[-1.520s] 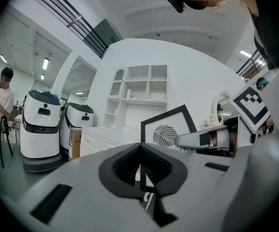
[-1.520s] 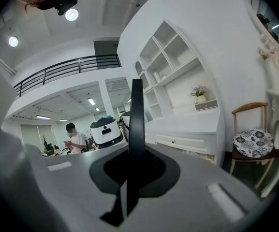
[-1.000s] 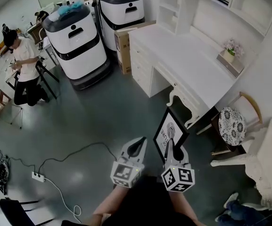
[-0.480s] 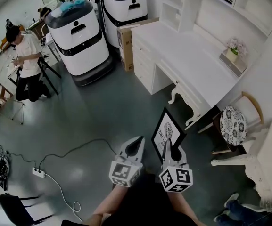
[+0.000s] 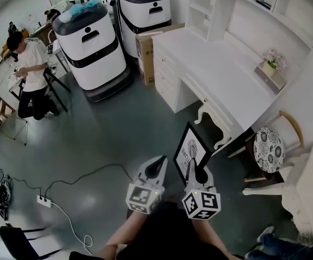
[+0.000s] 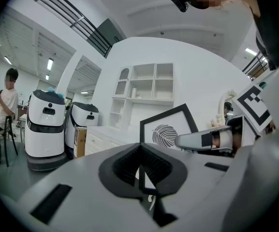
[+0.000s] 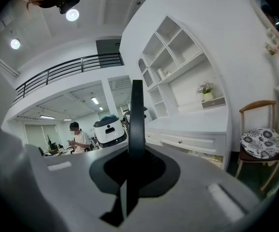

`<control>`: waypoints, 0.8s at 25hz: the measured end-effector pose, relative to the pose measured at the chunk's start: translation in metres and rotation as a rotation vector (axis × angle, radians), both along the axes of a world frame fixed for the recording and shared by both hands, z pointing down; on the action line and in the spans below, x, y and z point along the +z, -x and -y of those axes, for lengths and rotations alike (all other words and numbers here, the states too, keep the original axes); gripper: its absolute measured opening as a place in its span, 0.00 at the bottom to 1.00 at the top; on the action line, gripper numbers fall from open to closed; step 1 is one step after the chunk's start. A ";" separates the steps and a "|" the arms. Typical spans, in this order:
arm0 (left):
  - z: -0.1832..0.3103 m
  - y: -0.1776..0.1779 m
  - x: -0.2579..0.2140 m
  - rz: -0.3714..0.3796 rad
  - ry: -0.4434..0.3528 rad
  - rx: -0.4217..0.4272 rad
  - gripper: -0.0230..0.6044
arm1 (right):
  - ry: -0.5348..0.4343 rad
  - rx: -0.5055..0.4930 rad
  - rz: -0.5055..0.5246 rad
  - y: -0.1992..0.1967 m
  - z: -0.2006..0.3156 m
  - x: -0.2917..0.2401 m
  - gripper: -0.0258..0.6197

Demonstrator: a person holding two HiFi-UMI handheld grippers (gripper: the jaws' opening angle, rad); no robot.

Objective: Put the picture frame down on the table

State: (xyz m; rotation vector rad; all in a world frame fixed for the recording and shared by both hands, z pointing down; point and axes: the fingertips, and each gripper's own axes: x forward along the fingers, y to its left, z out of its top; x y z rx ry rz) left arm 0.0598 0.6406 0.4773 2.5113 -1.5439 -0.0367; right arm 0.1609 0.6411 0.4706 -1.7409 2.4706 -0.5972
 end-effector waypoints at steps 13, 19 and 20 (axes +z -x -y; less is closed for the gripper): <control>0.049 0.009 0.003 0.014 0.026 0.004 0.05 | 0.029 -0.011 -0.013 0.013 0.047 0.004 0.06; 0.075 0.020 0.003 0.029 0.029 -0.006 0.05 | 0.030 -0.016 -0.021 0.018 0.071 0.004 0.06; 0.080 0.021 0.002 0.030 0.029 -0.006 0.05 | 0.028 -0.014 -0.025 0.018 0.075 0.004 0.06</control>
